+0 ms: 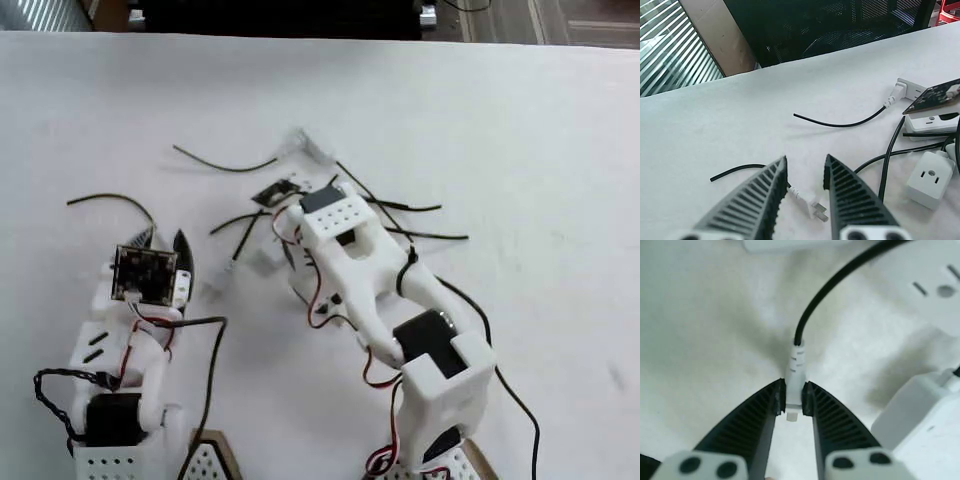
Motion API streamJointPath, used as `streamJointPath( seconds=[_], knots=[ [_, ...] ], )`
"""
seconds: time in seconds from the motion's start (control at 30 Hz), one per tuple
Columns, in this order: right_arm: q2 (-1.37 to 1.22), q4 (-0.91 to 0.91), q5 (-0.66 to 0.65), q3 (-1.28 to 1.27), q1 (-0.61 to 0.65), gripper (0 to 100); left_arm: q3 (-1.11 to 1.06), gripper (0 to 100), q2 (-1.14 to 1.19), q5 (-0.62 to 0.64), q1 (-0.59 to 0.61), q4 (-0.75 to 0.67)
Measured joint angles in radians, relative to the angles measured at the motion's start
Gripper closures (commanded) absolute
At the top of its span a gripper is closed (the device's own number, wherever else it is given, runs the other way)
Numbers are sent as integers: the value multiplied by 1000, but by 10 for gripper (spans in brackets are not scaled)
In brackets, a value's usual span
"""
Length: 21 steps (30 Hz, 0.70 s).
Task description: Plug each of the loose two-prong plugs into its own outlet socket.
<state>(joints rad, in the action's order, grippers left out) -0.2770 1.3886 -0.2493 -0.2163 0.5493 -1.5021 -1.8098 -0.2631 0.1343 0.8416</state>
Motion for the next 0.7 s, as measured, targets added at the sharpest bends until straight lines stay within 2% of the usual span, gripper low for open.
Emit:
streamJointPath(
  seconds=[0.17,0.7],
  knots=[
    [0,0,0,0,0,914,0,865,0,0,0,0],
    [-6,0,6,-3,2,981,-17,865,0,0,0,-2]
  ],
)
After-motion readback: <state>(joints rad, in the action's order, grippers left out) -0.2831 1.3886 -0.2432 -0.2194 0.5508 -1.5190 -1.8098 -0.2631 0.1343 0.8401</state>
